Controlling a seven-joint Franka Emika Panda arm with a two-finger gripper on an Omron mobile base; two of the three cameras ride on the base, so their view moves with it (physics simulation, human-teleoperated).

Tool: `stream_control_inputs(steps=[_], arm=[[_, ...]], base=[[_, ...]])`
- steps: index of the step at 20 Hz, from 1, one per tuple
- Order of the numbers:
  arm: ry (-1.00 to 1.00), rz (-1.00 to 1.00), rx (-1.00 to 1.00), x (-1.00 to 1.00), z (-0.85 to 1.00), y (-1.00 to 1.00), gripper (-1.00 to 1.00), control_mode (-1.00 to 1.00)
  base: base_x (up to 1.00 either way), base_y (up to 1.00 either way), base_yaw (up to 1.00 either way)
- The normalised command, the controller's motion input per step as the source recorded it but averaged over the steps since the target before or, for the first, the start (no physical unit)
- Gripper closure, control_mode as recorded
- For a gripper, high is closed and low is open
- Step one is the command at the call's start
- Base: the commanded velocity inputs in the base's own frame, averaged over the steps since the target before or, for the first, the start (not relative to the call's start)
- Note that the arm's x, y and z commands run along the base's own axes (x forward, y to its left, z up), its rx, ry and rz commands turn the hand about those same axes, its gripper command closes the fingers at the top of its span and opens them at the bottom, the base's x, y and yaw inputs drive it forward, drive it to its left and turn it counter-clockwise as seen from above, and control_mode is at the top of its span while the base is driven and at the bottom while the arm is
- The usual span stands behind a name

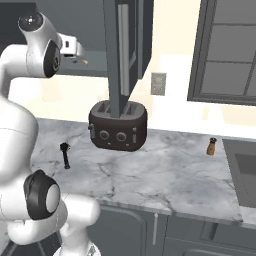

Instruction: Pick the dish brush and dish brush from the cabinet and place them on the counter.

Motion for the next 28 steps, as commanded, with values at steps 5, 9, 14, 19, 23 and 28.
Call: stream_control_inputs(steps=[5,9,14,19,23,28], arm=[[-0.01,0.02,0.0,0.59,0.04,0.0,-1.0,-1.0],[0.0,0.04,-0.01,0.58,0.01,0.0,-1.0,-1.0],[0.0,0.08,-0.05,0.36,-0.01,0.0,-1.0,-1.0],[0.0,0.14,-0.06,0.02,-0.04,0.0,-1.0,-1.0],[-0.01,0.03,0.0,0.0,0.0,0.0,-1.0,-1.0],[-0.01,0.0,-0.01,0.0,-0.03,0.0,-1.0,-1.0]], base=[[0.0,0.0,0.0],[0.0,0.0,0.0],[0.0,0.0,0.0],[0.0,0.0,0.0],[0.0,0.0,0.0],[0.0,0.0,0.0]])
